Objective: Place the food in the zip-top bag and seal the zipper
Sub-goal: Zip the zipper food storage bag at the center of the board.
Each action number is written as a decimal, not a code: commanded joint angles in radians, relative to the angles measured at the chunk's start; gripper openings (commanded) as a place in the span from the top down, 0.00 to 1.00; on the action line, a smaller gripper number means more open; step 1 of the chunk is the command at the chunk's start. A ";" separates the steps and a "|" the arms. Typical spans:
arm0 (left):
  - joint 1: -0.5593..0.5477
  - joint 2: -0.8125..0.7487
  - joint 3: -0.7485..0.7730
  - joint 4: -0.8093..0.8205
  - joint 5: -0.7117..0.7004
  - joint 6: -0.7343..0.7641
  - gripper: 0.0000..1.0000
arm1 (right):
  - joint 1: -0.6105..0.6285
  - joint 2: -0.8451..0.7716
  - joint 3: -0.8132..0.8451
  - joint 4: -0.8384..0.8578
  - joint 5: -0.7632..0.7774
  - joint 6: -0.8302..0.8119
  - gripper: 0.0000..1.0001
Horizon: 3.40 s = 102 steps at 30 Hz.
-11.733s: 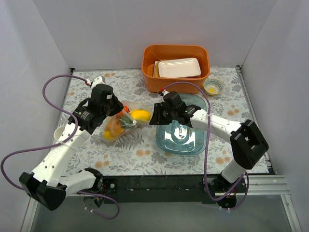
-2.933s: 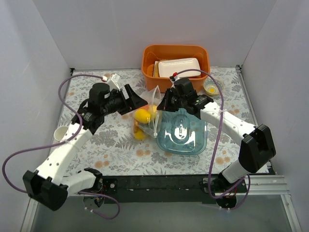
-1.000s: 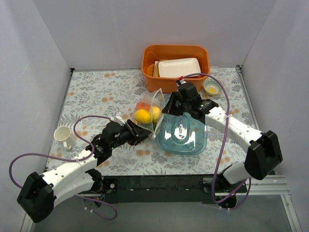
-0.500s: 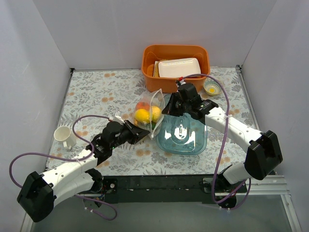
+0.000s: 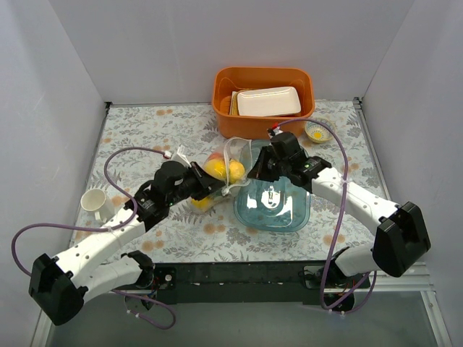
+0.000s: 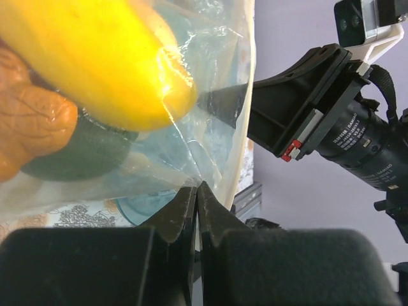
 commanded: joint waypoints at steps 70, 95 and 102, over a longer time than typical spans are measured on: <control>-0.043 0.055 0.015 0.043 0.067 0.194 1.00 | 0.223 -0.194 -0.066 0.009 -0.120 0.258 0.57; -0.046 0.040 -0.005 0.041 0.061 0.184 1.00 | 0.224 -0.206 -0.094 0.017 -0.125 0.245 0.66; -0.046 0.040 -0.005 0.043 0.059 0.182 1.00 | 0.223 -0.208 -0.083 0.011 -0.114 0.241 0.69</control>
